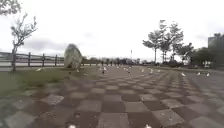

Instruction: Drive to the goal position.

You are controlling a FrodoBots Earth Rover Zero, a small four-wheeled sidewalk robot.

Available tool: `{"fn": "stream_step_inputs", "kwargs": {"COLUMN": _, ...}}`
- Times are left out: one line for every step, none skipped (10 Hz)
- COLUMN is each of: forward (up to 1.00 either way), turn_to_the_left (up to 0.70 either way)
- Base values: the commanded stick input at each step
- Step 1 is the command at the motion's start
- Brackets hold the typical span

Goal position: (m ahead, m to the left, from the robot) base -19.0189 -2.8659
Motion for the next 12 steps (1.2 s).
{"fn": "stream_step_inputs", "kwargs": {"forward": 0.85, "turn_to_the_left": 0.00}}
{"fn": "stream_step_inputs", "kwargs": {"forward": 0.85, "turn_to_the_left": 0.00}}
{"fn": "stream_step_inputs", "kwargs": {"forward": 0.85, "turn_to_the_left": 0.00}}
{"fn": "stream_step_inputs", "kwargs": {"forward": 0.85, "turn_to_the_left": 0.00}}
{"fn": "stream_step_inputs", "kwargs": {"forward": 0.85, "turn_to_the_left": 0.00}}
{"fn": "stream_step_inputs", "kwargs": {"forward": 0.85, "turn_to_the_left": 0.00}}
{"fn": "stream_step_inputs", "kwargs": {"forward": 0.85, "turn_to_the_left": 0.00}}
{"fn": "stream_step_inputs", "kwargs": {"forward": 0.85, "turn_to_the_left": 0.00}}
{"fn": "stream_step_inputs", "kwargs": {"forward": 0.85, "turn_to_the_left": 0.00}}
{"fn": "stream_step_inputs", "kwargs": {"forward": 0.85, "turn_to_the_left": 0.00}}
{"fn": "stream_step_inputs", "kwargs": {"forward": 0.85, "turn_to_the_left": 0.00}}
{"fn": "stream_step_inputs", "kwargs": {"forward": 0.85, "turn_to_the_left": 0.00}}
